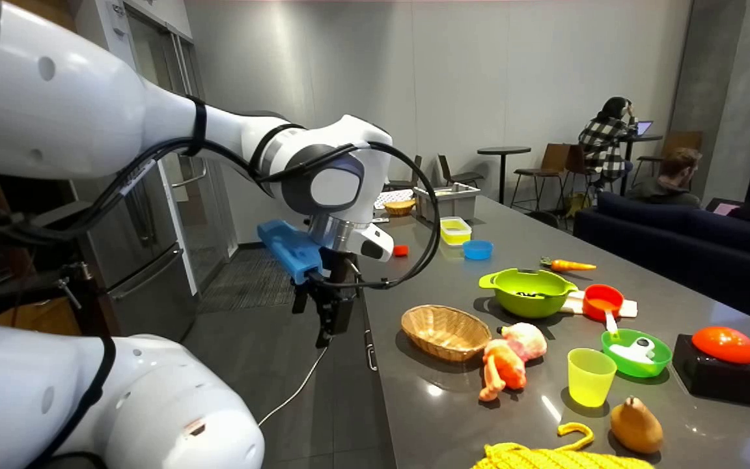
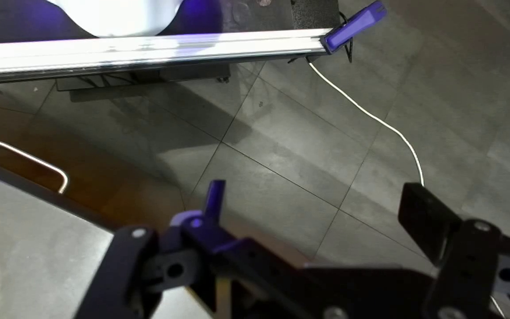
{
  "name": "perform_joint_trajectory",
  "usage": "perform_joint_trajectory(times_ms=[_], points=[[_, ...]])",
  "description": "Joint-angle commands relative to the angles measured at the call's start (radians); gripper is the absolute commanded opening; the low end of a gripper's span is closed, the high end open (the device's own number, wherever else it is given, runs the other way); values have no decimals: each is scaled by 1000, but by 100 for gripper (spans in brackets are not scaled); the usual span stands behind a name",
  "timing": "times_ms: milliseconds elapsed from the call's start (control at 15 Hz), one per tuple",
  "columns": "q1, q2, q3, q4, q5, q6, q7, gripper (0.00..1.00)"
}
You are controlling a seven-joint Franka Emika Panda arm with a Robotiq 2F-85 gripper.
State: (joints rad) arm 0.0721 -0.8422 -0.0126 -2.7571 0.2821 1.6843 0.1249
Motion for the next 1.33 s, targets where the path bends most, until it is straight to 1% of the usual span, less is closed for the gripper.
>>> perform_joint_trajectory(times_ms=[0, 133, 267, 467, 667, 800, 1000, 1133, 1267], points=[[-24, 1, 20, 3, 12, -8, -14, 100], [-19, 6, 15, 3, 16, 13, -31, 100], [-18, 45, 11, 24, 9, 82, -73, 100], [-38, 119, 19, 65, -24, 261, -89, 100], [-47, 232, -1, 137, -35, 421, -110, 100], [-54, 324, -13, 203, -46, 497, -122, 100], [-70, 459, -42, 325, -66, 562, -149, 100], [-82, 570, -63, 451, -88, 560, -171, 100], [-89, 656, -84, 581, -95, 525, -205, 100]])
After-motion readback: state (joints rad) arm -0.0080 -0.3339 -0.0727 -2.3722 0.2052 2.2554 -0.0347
